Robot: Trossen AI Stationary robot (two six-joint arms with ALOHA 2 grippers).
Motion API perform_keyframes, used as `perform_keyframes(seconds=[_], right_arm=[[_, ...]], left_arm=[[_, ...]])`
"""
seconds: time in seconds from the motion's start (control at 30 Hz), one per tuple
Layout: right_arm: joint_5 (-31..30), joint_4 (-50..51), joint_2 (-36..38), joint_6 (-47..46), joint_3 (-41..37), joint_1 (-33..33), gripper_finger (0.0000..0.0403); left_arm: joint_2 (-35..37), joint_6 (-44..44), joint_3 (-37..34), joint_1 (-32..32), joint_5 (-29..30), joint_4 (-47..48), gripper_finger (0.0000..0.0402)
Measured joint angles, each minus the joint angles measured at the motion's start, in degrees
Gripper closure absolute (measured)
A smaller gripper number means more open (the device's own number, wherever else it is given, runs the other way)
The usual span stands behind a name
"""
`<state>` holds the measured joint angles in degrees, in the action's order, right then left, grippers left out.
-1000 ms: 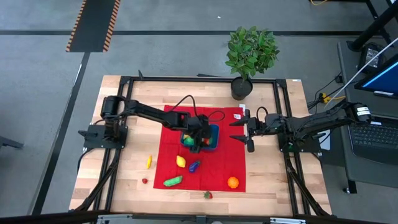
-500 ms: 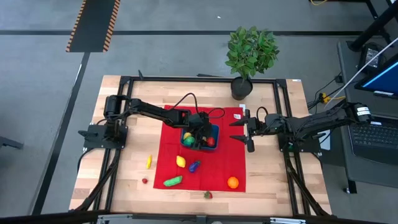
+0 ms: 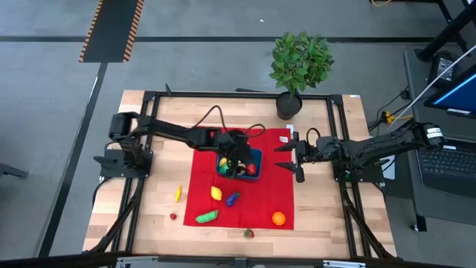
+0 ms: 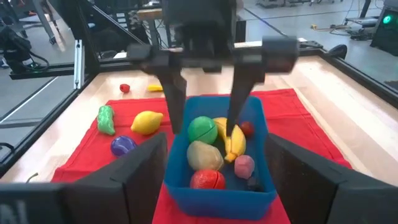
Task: Pick and placing Produce into tupperware
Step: Put the yellow corn into the blue bin
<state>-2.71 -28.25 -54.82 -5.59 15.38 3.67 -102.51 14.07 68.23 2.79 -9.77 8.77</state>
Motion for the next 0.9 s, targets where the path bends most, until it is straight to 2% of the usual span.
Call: perform_keyframes(seconds=[0.2, 0.57, 0.7, 0.9], right_arm=[[0.4, -0.5, -0.1, 0.0, 0.0, 1.1, 0.0136], [0.6, -2.5, -0.1, -1.7, 0.0, 1.9, 0.0136], [0.5, -2.9, -0.1, -1.9, 0.0, 1.9, 0.0136], [0.5, -4.2, -0.1, -4.9, 0.0, 1.9, 0.0136]], left_arm=[[9.2, -0.4, -6.6, -1.0, 0.0, 0.1, 0.0139], [28.4, -6.4, -30.3, -6.2, 0.9, -16.7, 0.0139], [35.9, -8.3, -36.2, -9.6, 3.1, -18.2, 0.0139], [46.4, -9.9, -42.8, -14.1, 3.5, -18.6, 0.0139]])
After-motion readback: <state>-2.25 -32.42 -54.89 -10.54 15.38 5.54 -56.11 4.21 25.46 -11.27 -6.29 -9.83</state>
